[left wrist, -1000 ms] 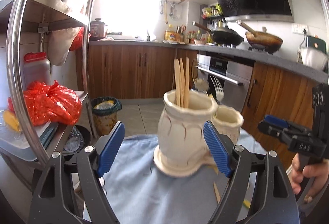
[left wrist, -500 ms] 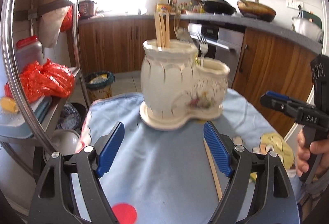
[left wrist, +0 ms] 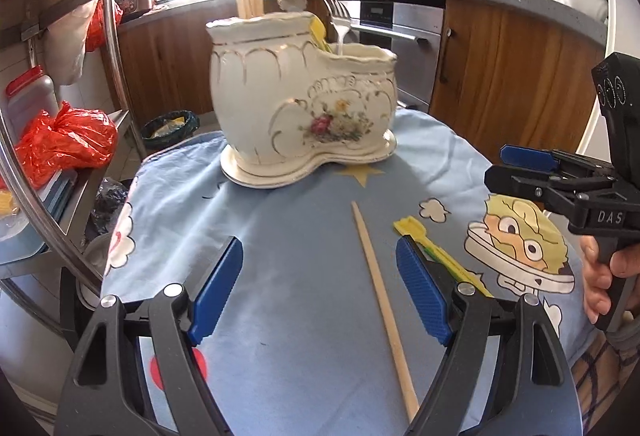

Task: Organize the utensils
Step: 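Open both tools and move them back over the last chopstick and yellow utensil, then grasp the last wooden chopstick with the left tool while the right tool grasps the last yellow utensil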

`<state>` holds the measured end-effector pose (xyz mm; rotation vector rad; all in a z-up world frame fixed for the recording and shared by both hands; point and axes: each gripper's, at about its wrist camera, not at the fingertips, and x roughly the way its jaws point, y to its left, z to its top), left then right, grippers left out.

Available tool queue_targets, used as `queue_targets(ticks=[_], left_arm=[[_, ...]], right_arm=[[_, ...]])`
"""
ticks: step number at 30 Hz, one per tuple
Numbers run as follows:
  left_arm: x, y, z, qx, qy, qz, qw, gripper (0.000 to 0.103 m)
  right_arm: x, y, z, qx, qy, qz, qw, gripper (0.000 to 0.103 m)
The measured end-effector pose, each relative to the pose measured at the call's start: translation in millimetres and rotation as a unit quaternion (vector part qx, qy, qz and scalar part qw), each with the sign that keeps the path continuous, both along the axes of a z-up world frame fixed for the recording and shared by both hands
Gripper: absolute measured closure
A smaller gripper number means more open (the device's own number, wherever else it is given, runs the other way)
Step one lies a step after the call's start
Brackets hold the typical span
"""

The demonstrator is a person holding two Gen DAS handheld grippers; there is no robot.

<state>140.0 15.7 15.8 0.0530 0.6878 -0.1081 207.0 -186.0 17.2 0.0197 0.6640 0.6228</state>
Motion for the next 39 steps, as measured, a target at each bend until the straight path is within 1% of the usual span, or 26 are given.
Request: queue_targets(ticks=[6,9,12,14,15,17,21,23,28,34,36,39], left_arm=[[-4,-16,-8,0.02,0.014,-0.022,0.9995,0.027],[-5,-25,-13,0.026,0.024,-0.037,0.9987,0.034],[-3,-32,-19,0.031,0.043,-0.056,0.997,0.046],[-2,-34,-23,0.027,0.054,-0.071,0.9957,0.066],[-1,-34,-25,0.025,0.061,-0.076,0.9949,0.07],[1,-35,-30,0.027,0.072,-0.081,0.9937,0.081],[2,-35,-34,0.038,0.079,-0.077,0.9932,0.092],[4,-33,-33,0.035,0.084,-0.077,0.9929,0.097],[5,-23,-32,0.043,0.088,-0.066,0.993,0.097],[7,-10,-32,0.054,0.094,-0.059,0.9924,0.097],[9,-8,-32,0.062,0.1,-0.06,0.9912,0.097],[12,-6,-30,0.078,0.112,-0.067,0.9884,0.097]], right_arm=[[-12,4,-10,-0.025,0.016,0.02,0.999,0.023],[-18,8,-14,-0.038,0.019,0.03,0.999,0.023],[-22,12,-17,-0.052,0.024,0.04,0.998,0.023],[-24,15,-19,-0.058,0.025,0.044,0.997,0.023],[-25,16,-20,-0.061,0.026,0.047,0.997,0.023],[-27,19,-21,-0.067,0.027,0.052,0.996,0.023],[-28,25,-22,-0.078,0.031,0.064,0.994,0.023],[-28,29,-22,-0.084,0.032,0.069,0.994,0.023],[-29,45,-24,-0.105,0.037,0.087,0.99,0.023],[-17,59,-32,-0.124,0.056,0.101,0.985,0.024],[-13,62,-35,-0.131,0.065,0.109,0.983,0.038],[-6,67,-33,-0.148,0.075,0.119,0.979,0.044]])
